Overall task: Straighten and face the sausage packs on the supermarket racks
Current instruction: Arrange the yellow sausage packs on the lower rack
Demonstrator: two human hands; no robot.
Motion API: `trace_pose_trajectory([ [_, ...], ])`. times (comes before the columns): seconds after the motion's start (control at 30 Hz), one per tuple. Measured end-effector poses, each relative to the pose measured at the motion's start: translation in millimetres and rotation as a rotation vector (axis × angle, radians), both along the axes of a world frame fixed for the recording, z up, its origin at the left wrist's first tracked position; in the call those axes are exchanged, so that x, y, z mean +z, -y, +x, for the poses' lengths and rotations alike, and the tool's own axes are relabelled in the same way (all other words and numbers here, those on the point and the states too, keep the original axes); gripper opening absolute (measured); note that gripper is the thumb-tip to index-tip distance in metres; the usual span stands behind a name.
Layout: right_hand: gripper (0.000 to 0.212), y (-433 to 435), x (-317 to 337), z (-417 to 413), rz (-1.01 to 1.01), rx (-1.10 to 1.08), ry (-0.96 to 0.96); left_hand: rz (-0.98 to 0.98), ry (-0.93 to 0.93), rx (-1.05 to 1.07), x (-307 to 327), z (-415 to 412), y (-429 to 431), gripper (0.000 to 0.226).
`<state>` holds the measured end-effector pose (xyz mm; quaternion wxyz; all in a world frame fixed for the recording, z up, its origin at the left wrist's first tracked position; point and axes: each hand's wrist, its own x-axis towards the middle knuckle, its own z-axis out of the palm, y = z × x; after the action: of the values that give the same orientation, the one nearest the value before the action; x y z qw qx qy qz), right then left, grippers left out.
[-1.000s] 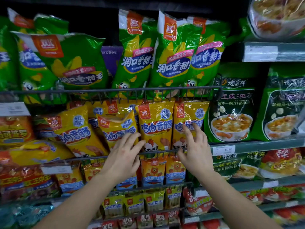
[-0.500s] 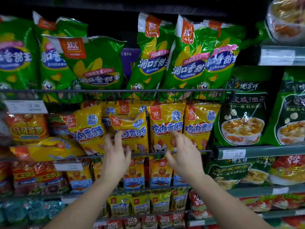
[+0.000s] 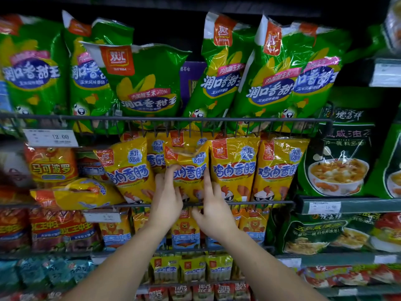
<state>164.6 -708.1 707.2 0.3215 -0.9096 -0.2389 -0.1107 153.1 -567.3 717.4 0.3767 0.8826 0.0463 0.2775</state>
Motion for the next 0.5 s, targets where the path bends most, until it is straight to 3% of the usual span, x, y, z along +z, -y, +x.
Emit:
trace_pose_trajectory([
  [0.2, 0.089, -11.0, 7.3, 5.2, 0.003, -0.104, -0.006, 0.018, -0.029, 0.006, 11.3, 6.3, -5.1, 0.055],
  [0.5, 0.088, -20.5, 9.2, 6.1, -0.018, -0.167, 0.011, 0.073, -0.122, 0.028, 24.1, 14.8, -10.2, 0.048],
])
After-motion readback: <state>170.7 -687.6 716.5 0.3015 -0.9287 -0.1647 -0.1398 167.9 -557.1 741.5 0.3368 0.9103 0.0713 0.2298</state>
